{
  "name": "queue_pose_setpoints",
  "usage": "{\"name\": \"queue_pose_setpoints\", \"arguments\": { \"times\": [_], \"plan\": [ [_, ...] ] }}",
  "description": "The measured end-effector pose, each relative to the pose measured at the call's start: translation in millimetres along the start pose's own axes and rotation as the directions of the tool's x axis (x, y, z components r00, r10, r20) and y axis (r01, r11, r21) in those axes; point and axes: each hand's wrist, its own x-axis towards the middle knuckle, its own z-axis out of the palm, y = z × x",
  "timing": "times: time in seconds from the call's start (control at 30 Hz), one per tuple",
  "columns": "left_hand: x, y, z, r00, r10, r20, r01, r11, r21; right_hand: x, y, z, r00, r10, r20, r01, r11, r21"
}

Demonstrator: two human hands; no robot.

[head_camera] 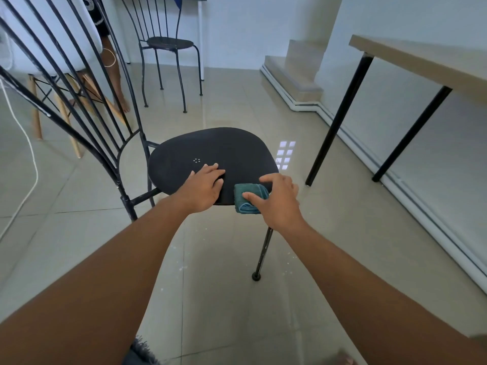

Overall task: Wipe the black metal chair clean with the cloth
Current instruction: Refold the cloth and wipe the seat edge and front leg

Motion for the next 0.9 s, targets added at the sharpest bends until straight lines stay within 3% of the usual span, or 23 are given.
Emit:
{"name": "queue_pose_setpoints", "arguments": {
  "times": [0.1,0.23,0.33,0.43,0.6,0.8,0.9],
  "plan": [
    [0.6,-2.5,0.5,1.000,0.010,0.002,-0.011,1.000,0.020,-1.8,-2.4,-4.9,0.994,0.090,0.058,-0.091,0.995,0.027],
    [0.9,-3.5,7.6,0.999,0.039,-0.012,-0.038,0.997,0.069,-8.5,9.2,-5.2,0.997,0.046,0.060,-0.052,0.993,0.110],
    [2.4,2.1,12.6,0.998,0.056,-0.019,-0.054,0.994,0.091,-17.4,24.6,-7.4,0.996,-0.036,0.079,0.011,0.958,0.287],
    [4.0,10.5,18.4,0.995,0.101,-0.011,-0.099,0.988,0.115,-24.8,51.7,-12.6,0.999,-0.019,0.044,0.000,0.917,0.398],
    [5.6,29.1,29.6,0.979,0.206,0.012,-0.204,0.957,0.209,-31.5,84.5,-14.2,0.997,0.047,0.056,-0.064,0.933,0.353],
    [12.9,44.3,38.5,0.966,0.259,0.021,-0.255,0.930,0.263,-16.0,90.5,-8.9,0.999,-0.038,-0.014,0.040,0.965,0.259],
    [15.9,47.7,42.8,0.964,0.264,0.012,-0.257,0.927,0.274,-18.9,101.5,-3.9,1.000,-0.011,0.013,0.008,0.976,0.219]
  ]
}}
